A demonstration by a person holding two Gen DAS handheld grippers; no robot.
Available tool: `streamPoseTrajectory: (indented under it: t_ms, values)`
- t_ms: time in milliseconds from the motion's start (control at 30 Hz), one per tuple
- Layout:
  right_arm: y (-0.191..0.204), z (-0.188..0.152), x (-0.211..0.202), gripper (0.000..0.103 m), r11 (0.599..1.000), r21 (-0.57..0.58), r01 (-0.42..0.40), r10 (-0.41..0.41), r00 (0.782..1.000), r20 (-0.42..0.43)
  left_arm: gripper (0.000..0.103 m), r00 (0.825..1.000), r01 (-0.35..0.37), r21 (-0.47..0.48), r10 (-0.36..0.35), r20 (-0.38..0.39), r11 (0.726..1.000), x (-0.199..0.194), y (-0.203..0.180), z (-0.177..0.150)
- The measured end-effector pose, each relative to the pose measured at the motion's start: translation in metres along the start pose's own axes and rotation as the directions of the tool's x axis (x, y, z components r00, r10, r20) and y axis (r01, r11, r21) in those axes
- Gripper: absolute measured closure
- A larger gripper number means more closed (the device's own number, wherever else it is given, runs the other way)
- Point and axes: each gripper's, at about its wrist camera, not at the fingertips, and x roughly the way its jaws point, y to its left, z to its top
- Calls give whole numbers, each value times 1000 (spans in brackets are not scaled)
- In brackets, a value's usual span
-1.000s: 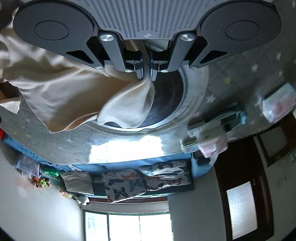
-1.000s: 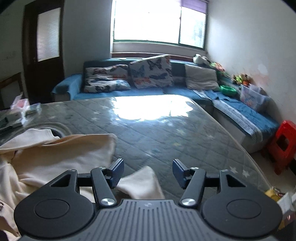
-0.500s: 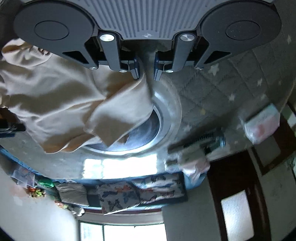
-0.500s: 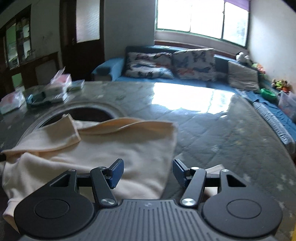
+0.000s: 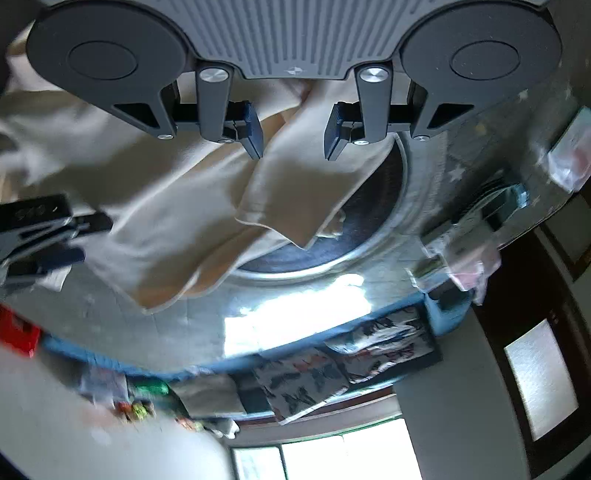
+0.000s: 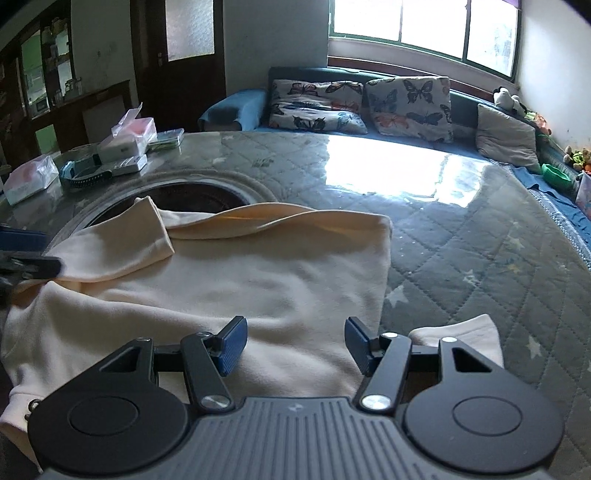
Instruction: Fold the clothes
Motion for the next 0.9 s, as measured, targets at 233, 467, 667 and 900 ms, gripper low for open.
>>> streamPoseTrajectory:
  t_ms: [233,467,667,900]
  values:
    - [2,0,6,43,1000,-7,-8,8,1000,-14,68,999,8,56,-5,-40,998,28,-5,-5]
    - [2,-2,9,43,1000,-4,-6,5,1000,-22,99,1000,-18,-21,18,-1,1000,17,12,-7]
    - [4,-3,7,43,1000,-15,0,-1,1000,-21,100,992,-94,-197,109,69,976,-20,59,-10]
    - [15,-2,-6,43,998,-50,-24,24,1000,3,100,968,-211,-389,246,42,897,-62,119,-42]
